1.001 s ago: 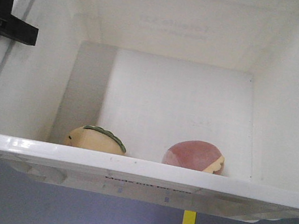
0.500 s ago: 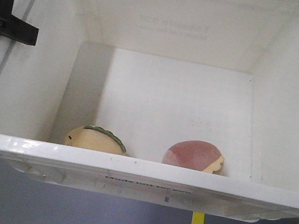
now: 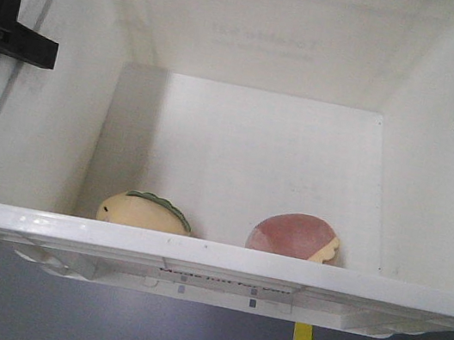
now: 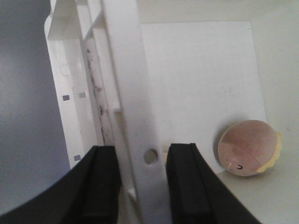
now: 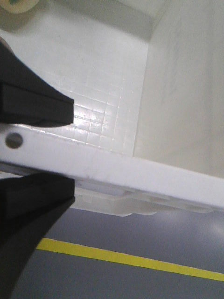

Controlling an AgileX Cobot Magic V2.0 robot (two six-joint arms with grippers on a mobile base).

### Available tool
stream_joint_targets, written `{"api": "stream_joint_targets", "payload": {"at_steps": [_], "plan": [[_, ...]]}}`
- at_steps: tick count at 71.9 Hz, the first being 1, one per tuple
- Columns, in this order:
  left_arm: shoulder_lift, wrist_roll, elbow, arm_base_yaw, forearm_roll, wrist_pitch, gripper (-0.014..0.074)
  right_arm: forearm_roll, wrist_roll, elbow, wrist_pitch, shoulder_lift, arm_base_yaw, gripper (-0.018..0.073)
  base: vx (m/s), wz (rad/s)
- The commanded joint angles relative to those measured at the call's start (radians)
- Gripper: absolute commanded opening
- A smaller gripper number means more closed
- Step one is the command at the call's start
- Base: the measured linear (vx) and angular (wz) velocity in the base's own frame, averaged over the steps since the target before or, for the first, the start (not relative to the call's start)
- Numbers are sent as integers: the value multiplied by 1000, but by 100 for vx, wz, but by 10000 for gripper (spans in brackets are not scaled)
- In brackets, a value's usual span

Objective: Place moving items into box and shelve
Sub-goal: 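Keep holding the tote level with both grippers during driving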

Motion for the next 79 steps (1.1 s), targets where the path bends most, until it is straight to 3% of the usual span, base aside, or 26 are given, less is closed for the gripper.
{"api": "stream_joint_targets", "payload": {"at_steps": [1, 79], "plan": [[-24, 22, -36, -2, -96, -134, 0, 89, -26, -44, -100, -16, 1, -6, 59, -13], [-24, 22, -36, -2, -96, -135, 0, 88, -26, -44, -100, -16, 1, -6, 60, -7]]}}
